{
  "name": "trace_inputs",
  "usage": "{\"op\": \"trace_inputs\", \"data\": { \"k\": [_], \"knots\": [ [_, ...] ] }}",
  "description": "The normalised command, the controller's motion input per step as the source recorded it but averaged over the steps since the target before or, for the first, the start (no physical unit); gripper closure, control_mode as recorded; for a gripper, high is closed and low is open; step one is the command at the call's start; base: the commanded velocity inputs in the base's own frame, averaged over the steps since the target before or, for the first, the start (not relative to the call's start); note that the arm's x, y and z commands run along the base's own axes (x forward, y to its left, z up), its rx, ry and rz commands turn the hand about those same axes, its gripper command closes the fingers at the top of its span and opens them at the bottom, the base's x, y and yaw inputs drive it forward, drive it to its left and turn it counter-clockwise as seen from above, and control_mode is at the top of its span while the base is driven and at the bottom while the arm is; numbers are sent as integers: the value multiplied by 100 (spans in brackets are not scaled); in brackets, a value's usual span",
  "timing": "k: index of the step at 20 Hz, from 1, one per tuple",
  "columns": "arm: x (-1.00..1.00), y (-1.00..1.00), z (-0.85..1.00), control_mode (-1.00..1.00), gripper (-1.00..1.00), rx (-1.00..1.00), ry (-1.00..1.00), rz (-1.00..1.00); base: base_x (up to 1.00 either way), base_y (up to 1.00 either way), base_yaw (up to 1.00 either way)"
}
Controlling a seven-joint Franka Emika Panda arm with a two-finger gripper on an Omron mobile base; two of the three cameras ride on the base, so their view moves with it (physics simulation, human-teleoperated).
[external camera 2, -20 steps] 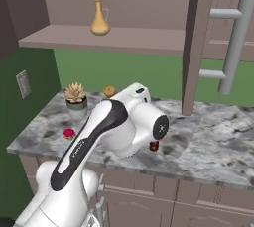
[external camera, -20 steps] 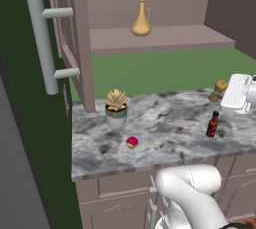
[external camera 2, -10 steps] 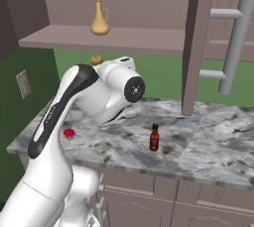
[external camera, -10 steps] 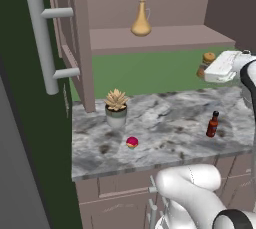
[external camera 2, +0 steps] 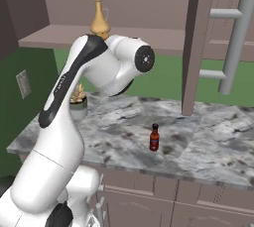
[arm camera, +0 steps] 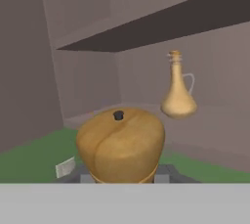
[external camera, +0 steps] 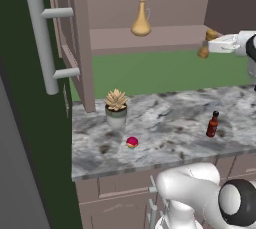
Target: There are various items on the counter. Only move the condiments/shakers into the cabinet.
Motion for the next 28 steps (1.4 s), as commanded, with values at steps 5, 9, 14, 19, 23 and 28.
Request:
{"op": "trace_inputs", "data": {
  "k": [5,9,14,19,23,28],
  "knots": [
    [-8,-6,23,-100,100,2,-20,0,0,0,0],
    [19,0,32,-100,100,0,-5,0,0,0,0],
    [47,0,8,-100,100,0,0,0,0,0,0],
    [46,4,0,-100,100,0,10,0,0,0,0],
    [46,12,0,-100,100,-3,15,0,0,0,0],
    [39,8,0,-100,100,-2,6,0,0,0,0]
  ]
}}
